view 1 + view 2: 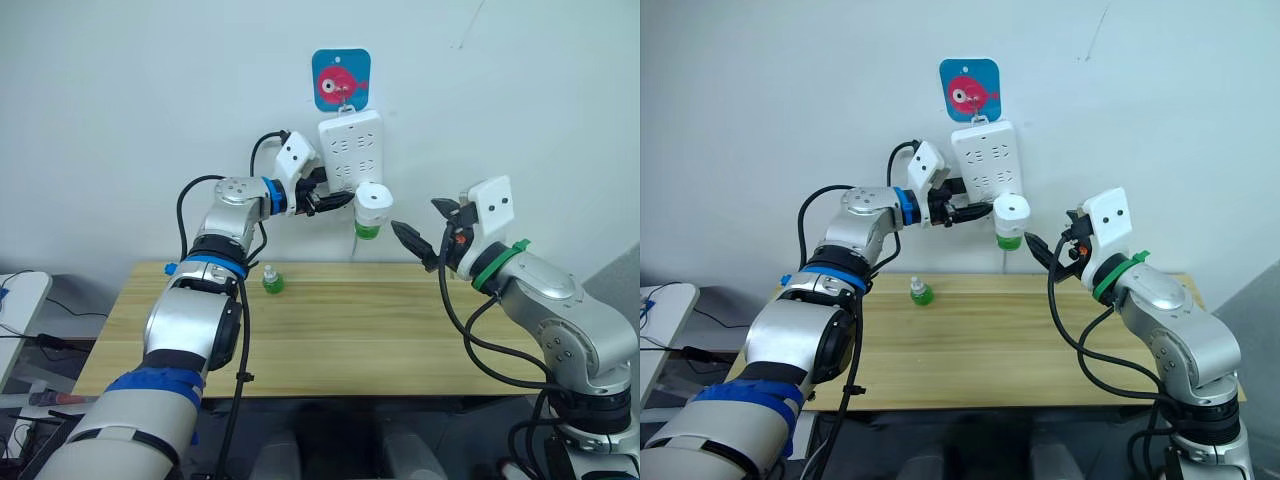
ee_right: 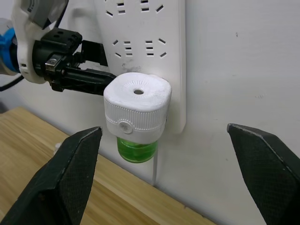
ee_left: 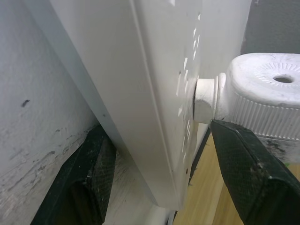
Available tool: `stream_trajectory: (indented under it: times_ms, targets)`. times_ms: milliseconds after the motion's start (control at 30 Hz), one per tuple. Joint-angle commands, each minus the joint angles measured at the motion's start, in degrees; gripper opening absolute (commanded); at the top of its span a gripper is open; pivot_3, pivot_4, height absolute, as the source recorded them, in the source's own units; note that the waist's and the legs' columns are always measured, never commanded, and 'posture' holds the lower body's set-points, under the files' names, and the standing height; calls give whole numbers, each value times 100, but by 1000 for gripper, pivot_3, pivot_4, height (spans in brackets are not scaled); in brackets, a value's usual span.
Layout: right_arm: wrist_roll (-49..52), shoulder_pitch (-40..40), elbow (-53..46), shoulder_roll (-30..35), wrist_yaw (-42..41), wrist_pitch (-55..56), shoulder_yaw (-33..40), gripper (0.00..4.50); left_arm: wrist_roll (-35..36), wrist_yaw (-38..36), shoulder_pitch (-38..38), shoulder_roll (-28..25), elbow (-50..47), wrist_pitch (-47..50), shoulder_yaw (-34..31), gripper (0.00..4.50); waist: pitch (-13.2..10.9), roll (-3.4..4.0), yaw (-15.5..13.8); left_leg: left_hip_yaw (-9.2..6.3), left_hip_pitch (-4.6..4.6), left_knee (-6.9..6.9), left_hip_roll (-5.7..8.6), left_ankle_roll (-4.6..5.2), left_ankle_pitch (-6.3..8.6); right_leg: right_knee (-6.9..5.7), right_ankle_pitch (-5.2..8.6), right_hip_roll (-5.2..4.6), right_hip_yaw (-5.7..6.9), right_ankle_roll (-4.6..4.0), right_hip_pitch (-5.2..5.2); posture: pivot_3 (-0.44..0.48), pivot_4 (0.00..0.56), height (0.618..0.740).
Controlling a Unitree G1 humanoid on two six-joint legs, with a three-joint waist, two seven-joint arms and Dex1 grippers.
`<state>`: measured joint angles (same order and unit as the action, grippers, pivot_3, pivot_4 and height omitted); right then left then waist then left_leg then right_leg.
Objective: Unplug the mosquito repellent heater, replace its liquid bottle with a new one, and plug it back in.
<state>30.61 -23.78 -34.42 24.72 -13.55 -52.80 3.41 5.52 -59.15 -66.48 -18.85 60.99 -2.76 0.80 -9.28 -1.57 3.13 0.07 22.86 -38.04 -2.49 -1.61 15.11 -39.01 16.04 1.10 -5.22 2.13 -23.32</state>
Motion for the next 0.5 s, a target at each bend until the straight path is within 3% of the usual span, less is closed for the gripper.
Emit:
stream_trajectory:
  times_ms: [33,133,333,500]
  targets:
    - [148,-196,-296,-76,27,-53,82,4500,207,-134,-1,-101,-169,52,-229,3271,-19,1,9,-1,0,1,-1,0,0,0,-2,0,2,-5,0,-46,190,740]
    - [70,-179,-241,-96,21,-69,4,4500,322,-398,-4,-16,-275,152,-269,2896,-61,-4,11,-2,8,2,-1,0,0,3,-4,1,3,-9,-7,-44,192,740]
    - [-105,-22,-135,-152,99,-85,-78,4500,437,-756,112,26,-615,447,-286,1317,-100,-5,-25,-6,27,2,10,-1,1,7,-7,-11,0,-13,-17,-45,199,740]
    - [-274,26,-121,-439,345,-93,-354,4500,517,-778,177,120,-888,688,-312,1304,-109,-6,-24,-10,42,2,14,-1,1,9,-6,-14,-2,-12,-28,-47,201,740]
